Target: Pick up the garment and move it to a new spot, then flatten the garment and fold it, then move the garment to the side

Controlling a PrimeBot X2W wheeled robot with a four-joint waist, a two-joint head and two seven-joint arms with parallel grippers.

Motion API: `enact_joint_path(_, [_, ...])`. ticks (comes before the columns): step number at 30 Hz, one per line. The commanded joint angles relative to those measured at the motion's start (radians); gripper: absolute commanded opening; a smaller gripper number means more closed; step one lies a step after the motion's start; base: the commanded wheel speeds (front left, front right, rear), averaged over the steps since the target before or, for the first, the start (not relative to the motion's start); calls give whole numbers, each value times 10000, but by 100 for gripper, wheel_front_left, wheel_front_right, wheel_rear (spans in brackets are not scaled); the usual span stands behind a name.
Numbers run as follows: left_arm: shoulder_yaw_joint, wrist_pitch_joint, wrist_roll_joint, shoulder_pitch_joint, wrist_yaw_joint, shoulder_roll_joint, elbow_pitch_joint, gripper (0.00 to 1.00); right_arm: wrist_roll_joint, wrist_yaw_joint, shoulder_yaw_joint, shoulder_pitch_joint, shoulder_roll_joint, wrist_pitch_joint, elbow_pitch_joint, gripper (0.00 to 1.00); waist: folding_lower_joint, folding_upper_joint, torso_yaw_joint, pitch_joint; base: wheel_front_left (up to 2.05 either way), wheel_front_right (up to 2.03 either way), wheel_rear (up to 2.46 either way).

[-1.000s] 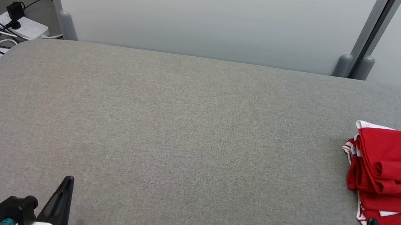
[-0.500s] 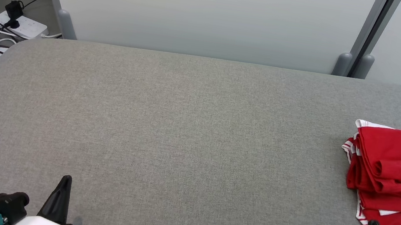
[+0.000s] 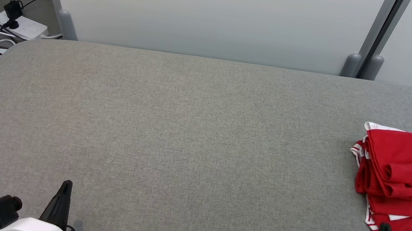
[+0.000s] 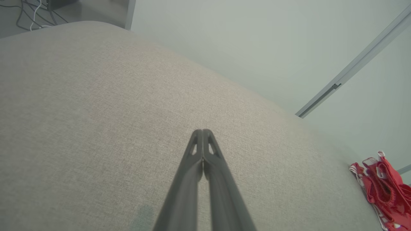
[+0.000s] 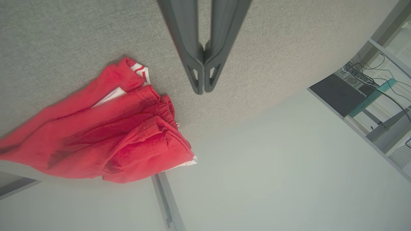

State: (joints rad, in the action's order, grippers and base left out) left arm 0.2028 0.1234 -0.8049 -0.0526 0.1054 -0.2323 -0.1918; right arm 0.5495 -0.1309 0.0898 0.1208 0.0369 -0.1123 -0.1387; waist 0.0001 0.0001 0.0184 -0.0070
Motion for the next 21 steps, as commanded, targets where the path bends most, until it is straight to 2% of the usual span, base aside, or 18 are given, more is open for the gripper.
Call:
enact_joint_path(1, [-314, -36, -270, 581, -124, -68, 194, 0, 347, 1, 10, -480, 157, 92, 223, 0, -1, -1, -3, 2, 0, 0, 0])
enact_joint_path(21, [-955, -560, -2082, 813, -642, 355, 34, 0, 2733, 1, 43, -896, 166, 577, -73, 0, -1, -1, -45, 25, 0, 0, 0])
